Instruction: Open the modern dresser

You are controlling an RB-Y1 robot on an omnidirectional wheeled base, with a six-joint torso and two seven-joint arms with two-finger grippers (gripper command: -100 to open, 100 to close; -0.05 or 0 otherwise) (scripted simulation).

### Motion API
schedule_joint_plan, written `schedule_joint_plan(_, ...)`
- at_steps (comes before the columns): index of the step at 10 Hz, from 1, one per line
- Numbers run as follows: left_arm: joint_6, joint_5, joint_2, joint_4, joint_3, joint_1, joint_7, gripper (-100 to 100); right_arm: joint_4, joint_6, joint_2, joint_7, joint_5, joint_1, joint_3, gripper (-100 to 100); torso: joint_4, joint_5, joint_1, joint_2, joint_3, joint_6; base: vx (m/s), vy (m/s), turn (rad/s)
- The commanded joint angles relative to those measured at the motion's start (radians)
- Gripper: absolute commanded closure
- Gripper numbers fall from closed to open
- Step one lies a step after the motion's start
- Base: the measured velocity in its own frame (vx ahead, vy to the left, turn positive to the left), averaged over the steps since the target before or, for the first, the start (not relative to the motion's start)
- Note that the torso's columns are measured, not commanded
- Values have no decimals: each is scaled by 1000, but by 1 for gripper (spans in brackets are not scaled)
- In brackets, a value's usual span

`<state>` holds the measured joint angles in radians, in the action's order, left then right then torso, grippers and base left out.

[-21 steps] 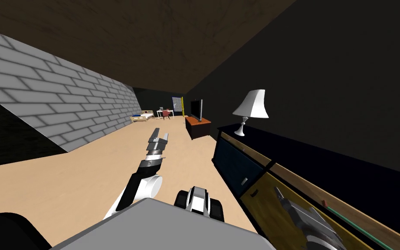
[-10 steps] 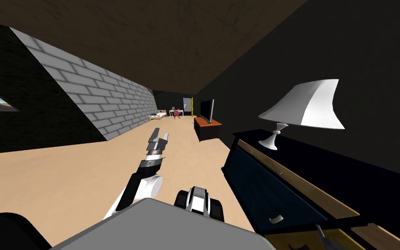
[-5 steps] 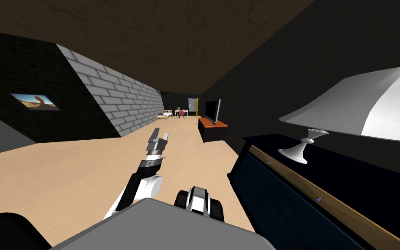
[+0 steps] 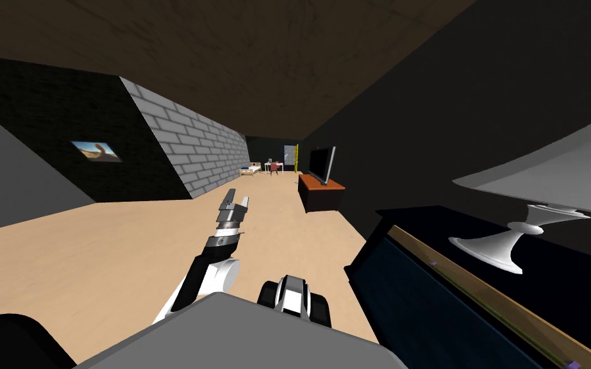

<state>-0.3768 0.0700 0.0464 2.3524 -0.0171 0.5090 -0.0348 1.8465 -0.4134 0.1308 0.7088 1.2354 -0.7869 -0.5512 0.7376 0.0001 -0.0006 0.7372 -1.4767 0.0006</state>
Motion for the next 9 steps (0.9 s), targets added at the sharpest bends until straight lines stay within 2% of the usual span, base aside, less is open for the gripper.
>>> schedule_joint_plan(1, 0, 0, 0, 0, 0, 0, 0, 0, -38, -48, -2, 28, 79, 7, -26, -100, 0, 0, 0, 1, 1, -1, 96, 45, 191)
schedule_joint_plan(2, 0, 0, 0, 0, 0, 0, 0, 0, -38, -48, -2, 28, 86, 7, -26, -100, 0, 0, 0, 0, 1, -1, 77, 36, 57)
schedule_joint_plan(7, 0, 0, 0, 0, 0, 0, 0, 0, -85, -131, -4, 82, 211, 10, -64, -100, 0, 0, 1, 0, 0, 0, 89, 51, 141)
schedule_joint_plan(9, 0, 0, 0, 0, 0, 0, 0, 0, -94, -134, -1, 74, 222, 15, -65, -100, 1, 0, -1, 2, 2, 0, 46, 21, 52)
